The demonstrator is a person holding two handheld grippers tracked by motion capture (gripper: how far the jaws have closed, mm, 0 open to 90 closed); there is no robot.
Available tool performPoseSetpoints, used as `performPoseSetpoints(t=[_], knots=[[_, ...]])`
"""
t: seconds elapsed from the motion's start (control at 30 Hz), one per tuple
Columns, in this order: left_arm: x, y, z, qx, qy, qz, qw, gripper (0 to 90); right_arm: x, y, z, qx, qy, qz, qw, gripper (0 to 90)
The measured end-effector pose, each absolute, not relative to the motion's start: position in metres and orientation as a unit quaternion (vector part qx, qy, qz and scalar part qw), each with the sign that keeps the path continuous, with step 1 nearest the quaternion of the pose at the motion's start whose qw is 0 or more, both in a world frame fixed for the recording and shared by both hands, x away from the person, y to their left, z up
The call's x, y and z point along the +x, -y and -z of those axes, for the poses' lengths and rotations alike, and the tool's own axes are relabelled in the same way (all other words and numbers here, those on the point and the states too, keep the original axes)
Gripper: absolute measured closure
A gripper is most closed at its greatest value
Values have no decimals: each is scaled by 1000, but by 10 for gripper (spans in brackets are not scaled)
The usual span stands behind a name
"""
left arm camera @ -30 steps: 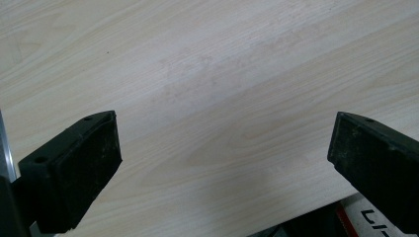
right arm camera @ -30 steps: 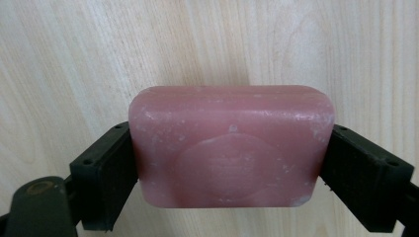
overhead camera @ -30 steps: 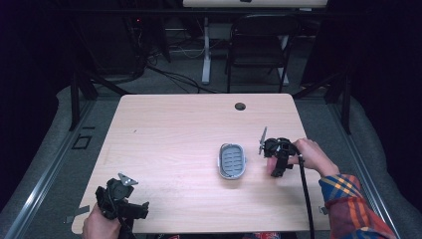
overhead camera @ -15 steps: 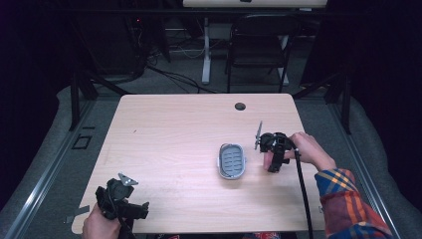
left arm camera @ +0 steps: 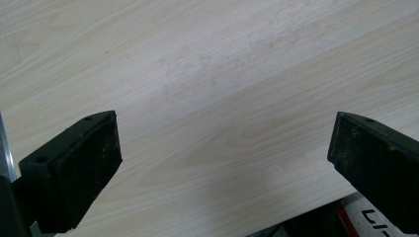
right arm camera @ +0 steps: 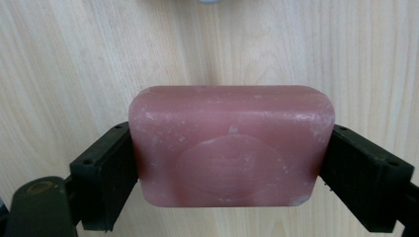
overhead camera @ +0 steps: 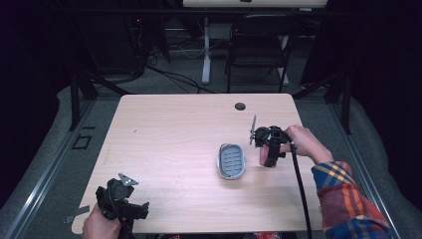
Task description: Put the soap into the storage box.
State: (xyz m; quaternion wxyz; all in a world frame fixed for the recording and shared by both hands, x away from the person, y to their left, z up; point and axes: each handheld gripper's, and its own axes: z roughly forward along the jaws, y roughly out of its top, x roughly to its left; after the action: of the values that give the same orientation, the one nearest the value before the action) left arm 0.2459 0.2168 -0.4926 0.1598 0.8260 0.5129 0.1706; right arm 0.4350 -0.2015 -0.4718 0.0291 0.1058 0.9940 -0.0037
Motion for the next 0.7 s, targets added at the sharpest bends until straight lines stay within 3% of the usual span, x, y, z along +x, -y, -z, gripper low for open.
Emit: performPoseSetpoints(t=[0.7], knots=[[244,-216,491,828,-506,-176,167,0,437,158,447,67,-997,-8,29,129]])
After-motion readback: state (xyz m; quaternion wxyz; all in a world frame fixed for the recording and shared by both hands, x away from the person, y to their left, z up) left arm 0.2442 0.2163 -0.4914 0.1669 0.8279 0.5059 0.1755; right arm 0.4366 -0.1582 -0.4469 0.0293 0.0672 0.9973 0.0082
